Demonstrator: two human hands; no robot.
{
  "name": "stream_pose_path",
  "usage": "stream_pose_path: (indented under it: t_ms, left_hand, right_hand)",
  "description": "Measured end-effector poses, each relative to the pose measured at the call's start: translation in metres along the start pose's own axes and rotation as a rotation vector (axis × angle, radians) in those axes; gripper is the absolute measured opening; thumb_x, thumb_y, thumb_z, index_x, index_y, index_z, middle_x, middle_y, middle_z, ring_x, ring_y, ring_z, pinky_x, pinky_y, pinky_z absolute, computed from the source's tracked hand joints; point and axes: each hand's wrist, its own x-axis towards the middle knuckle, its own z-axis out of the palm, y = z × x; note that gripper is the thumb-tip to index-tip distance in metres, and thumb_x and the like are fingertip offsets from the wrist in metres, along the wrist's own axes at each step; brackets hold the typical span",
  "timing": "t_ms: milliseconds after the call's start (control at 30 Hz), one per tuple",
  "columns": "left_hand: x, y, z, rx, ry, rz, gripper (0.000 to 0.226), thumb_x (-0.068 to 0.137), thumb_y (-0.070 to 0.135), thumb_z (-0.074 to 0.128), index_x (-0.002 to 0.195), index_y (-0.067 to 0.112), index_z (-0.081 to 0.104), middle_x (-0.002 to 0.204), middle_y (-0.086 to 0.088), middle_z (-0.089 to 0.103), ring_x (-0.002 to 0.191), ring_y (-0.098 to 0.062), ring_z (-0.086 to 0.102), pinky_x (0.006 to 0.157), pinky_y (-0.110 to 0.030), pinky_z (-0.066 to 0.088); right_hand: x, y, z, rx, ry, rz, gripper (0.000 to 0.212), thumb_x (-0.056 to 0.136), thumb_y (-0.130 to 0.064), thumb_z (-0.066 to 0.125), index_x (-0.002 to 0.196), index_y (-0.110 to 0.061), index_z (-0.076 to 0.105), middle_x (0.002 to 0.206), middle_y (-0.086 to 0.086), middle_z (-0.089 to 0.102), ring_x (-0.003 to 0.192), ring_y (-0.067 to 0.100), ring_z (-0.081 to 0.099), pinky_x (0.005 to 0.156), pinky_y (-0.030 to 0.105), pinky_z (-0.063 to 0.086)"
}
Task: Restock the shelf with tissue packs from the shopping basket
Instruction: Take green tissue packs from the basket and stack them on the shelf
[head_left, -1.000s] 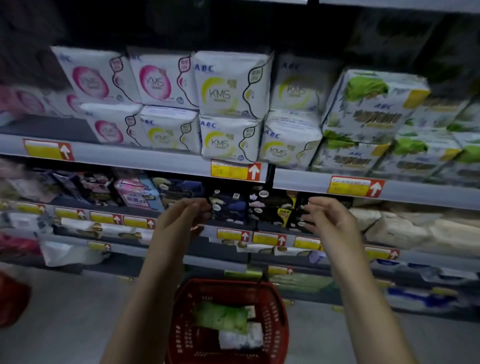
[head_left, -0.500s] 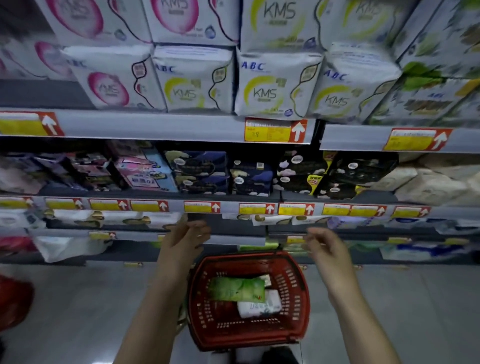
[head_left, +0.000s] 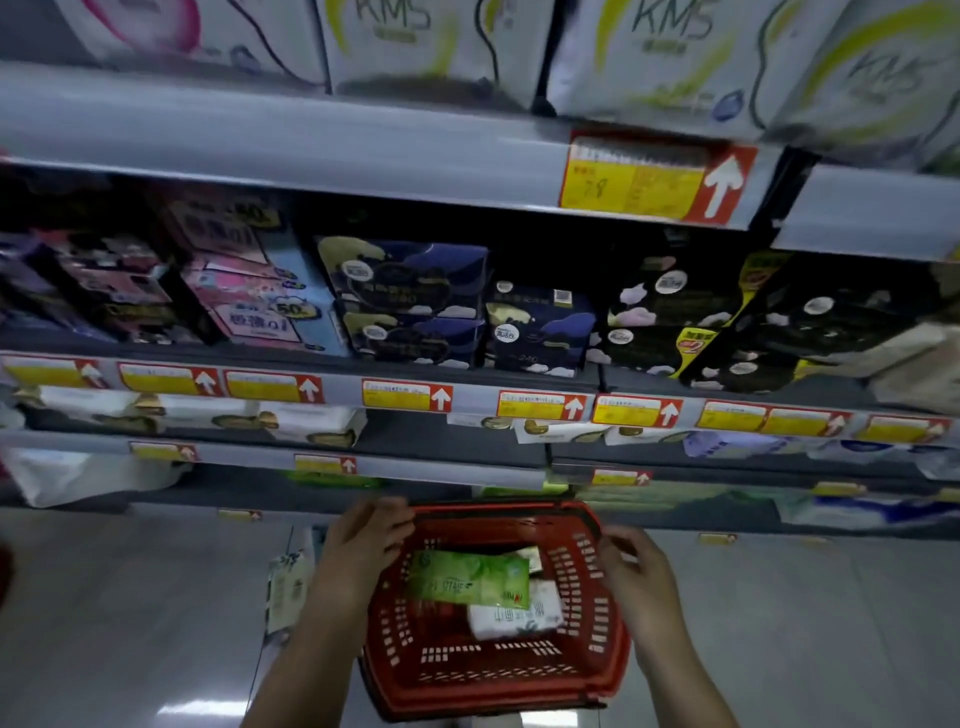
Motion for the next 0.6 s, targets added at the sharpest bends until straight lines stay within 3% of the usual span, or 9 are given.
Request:
stream_pose_path:
  t_ms: [133,267,367,433,467,600]
  left_hand:
    - [0.038,-0.040,0.002,-0.029,0.018,-0.047,0.026,0.101,0.008,0.038,0.086,0.008,0.060,0.099,-0.014,0.066,0.097,-0.030,0.060,0.094,-0.039,0.042]
    - [0.078,-0.090,0.006,-0.013,-0.013,-0.027,0.022,0.100,0.008,0.041,0.089,0.006,0.061,0.095,-0.010,0.065,0.089,-0.021,0.061,0.072,-0.025,0.048]
    - [0.109,-0.134,0.017,-0.006,-0.011,-0.049,0.018,0.096,0.003,0.046,0.088,0.001,0.061,0.087,-0.012,0.063,0.080,-0.019,0.060,0.062,-0.020,0.051]
    - [0.129,-0.163,0.023,0.047,-0.028,-0.055,0.019,0.094,0.004,0.051,0.080,0.006,0.063,0.082,-0.011,0.063,0.080,-0.022,0.060,0.068,-0.026,0.048]
    - [0.139,-0.174,0.025,0.075,-0.043,-0.054,0.021,0.093,0.005,0.052,0.076,0.009,0.064,0.081,-0.010,0.064,0.081,-0.023,0.061,0.070,-0.028,0.047]
    - [0.183,-0.215,0.024,0.178,-0.065,-0.053,0.011,0.084,0.015,0.063,0.073,0.012,0.064,0.082,-0.012,0.065,0.083,-0.027,0.062,0.075,-0.032,0.048]
  right_hand:
    - [0.038,0.048,0.018,0.051,0.032,0.086,0.009,0.080,-0.016,0.063,0.084,-0.022,0.068,0.093,0.008,0.072,0.089,0.031,0.067,0.088,0.054,0.051]
    - [0.067,0.100,0.043,-0.036,0.013,0.081,0.021,0.086,-0.006,0.058,0.078,-0.025,0.066,0.087,0.006,0.070,0.084,0.029,0.066,0.085,0.049,0.052]
    - [0.088,0.133,0.061,-0.104,-0.030,0.041,0.017,0.092,-0.009,0.053,0.083,-0.020,0.061,0.083,0.005,0.066,0.076,0.020,0.060,0.077,0.035,0.046]
    - [0.100,0.157,0.077,-0.119,-0.076,0.042,0.011,0.095,-0.010,0.051,0.090,-0.017,0.058,0.079,-0.003,0.060,0.072,0.009,0.054,0.069,0.026,0.039]
    - [0.107,0.168,0.085,-0.123,-0.095,0.045,0.010,0.096,-0.012,0.051,0.090,-0.018,0.058,0.080,0.000,0.061,0.073,0.011,0.055,0.068,0.026,0.041]
    - [0.142,0.233,0.120,-0.157,-0.106,0.077,0.011,0.083,-0.040,0.050,0.079,-0.033,0.057,0.098,0.012,0.069,0.093,0.032,0.065,0.087,0.050,0.050]
